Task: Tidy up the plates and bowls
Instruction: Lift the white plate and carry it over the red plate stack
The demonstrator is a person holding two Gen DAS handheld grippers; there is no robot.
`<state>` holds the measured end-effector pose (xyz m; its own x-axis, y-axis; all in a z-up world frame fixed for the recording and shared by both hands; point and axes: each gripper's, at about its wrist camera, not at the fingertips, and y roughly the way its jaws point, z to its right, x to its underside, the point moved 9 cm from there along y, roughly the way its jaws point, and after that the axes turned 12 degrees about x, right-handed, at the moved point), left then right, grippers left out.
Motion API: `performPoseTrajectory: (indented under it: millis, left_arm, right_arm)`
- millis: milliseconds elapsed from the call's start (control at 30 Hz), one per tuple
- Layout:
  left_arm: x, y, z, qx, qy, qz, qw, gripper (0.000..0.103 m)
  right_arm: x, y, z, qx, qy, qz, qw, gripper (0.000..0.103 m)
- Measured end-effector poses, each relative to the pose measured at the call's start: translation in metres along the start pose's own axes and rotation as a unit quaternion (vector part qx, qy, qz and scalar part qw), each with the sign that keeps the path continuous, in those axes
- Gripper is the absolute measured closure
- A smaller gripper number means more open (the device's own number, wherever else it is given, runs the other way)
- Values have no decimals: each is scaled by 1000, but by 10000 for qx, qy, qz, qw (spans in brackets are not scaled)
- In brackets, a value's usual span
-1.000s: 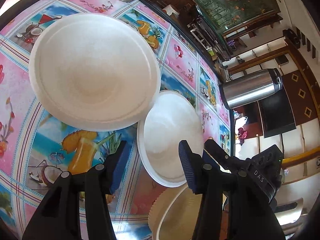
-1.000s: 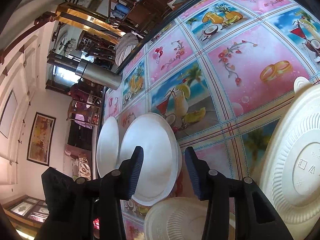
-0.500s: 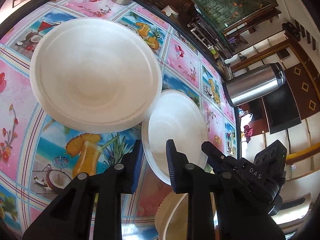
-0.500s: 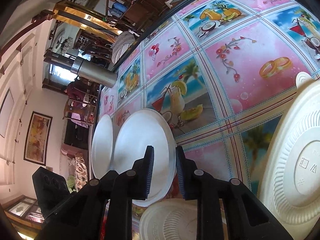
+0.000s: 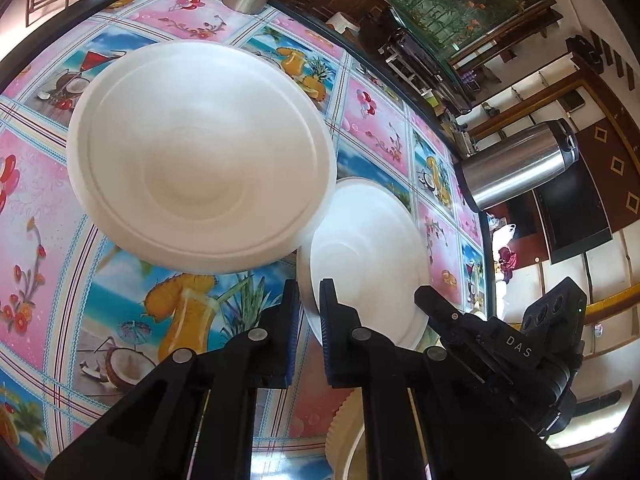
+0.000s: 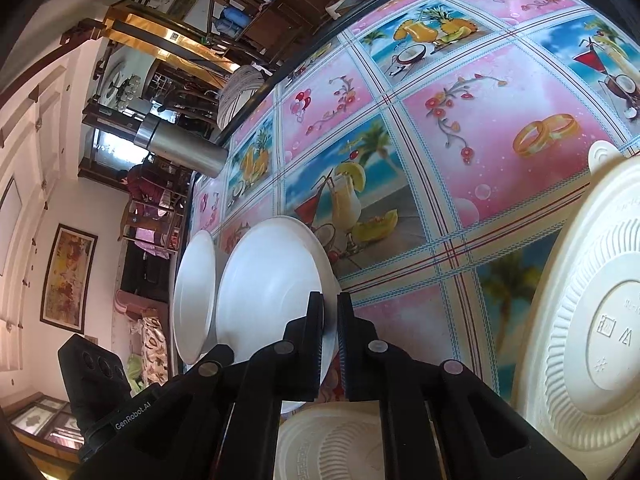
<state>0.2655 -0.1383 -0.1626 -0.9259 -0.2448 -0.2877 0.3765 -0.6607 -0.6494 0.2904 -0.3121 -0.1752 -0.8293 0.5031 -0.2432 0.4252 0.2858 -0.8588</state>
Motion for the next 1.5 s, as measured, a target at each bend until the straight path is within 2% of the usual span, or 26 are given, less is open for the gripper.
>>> performPoseTrajectory:
  millis: [300,600,767,867,1000,1300,1500]
  left_arm:
    - [2,0,3,63,15,-54,10000,95]
    - [5,-17,23,391,158,-28,9991,95]
    - [7,-46,31,576,245,172,9979,95]
    - [12,-73,26,644,257,440,9966,95]
    - [26,-114,4,621,148,723,9953,95]
    - [59,-229,-45,40,213,1447,9892,95]
    - [86,-273,-70,-147,236,1674,9855,95]
  right_arm:
    - [0,-8,1,43,-29,115,9999,96]
    - [-1,-36,0,-55,4,405,9992,96]
    - [5,-65,-15,-148,-107,695,9974,96]
    - [16,-78,-29,-222,-246,806,9962,96]
    - [46,-82,-51,-448,-425,708,9956,96]
    - [152,-88,-127,-1161,-969,364,9878,96]
    - [212,-93,-163,-1301,-1352,198,9820,96]
